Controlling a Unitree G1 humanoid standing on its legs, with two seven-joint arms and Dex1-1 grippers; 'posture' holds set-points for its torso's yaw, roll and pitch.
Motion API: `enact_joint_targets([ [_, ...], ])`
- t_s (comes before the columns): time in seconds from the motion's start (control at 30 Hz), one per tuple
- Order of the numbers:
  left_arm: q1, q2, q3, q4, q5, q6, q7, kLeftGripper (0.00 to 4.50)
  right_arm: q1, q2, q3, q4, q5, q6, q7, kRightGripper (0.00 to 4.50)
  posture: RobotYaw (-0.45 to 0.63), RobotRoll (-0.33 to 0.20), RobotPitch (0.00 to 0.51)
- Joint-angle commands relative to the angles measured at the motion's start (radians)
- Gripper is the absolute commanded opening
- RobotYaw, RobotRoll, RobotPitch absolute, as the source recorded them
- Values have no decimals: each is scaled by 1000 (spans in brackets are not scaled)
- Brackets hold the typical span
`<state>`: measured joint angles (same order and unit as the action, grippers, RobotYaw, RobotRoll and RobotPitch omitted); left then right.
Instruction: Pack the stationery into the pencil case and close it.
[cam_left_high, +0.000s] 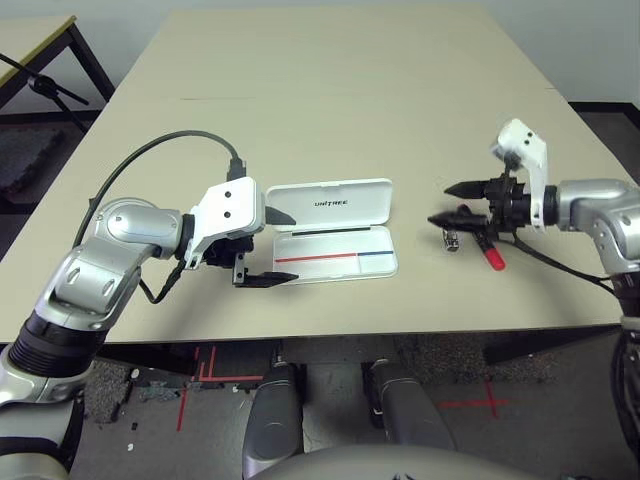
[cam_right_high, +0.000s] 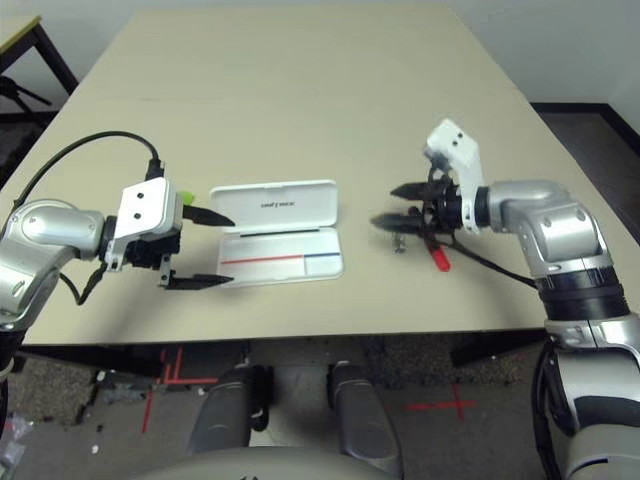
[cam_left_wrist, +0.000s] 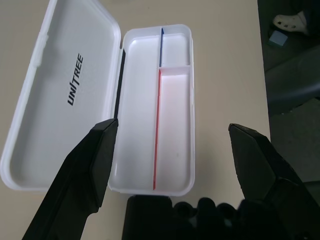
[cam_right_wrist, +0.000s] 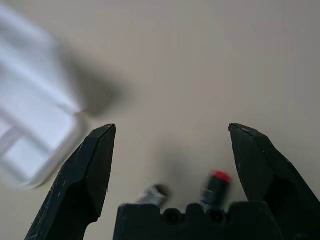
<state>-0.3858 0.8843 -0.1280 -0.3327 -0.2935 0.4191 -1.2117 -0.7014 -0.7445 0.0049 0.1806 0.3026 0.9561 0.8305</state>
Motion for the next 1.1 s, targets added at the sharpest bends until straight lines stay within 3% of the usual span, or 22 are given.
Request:
enact_joint_targets([
  [0.03,-26,-15,-21,43,10,-20,-2,4457,-6,-8,2,56,-35,85,-71,4500,-59,0,123],
  [0.77,-75,-33,-62,59,31,-12,-4,4457,100,-38,127,76,-57,136,-43,4500,-55,0,114],
  [0.87,-78,-33,-64,57,31,-8,-4,4500,95,-38,125,105,-75,119,-50,3862,-55,0,112],
  [1.1,-82,-33,-66,61,33,-7,-6,4500,65,-67,108,151,-100,81,-38,1314,-59,0,114],
])
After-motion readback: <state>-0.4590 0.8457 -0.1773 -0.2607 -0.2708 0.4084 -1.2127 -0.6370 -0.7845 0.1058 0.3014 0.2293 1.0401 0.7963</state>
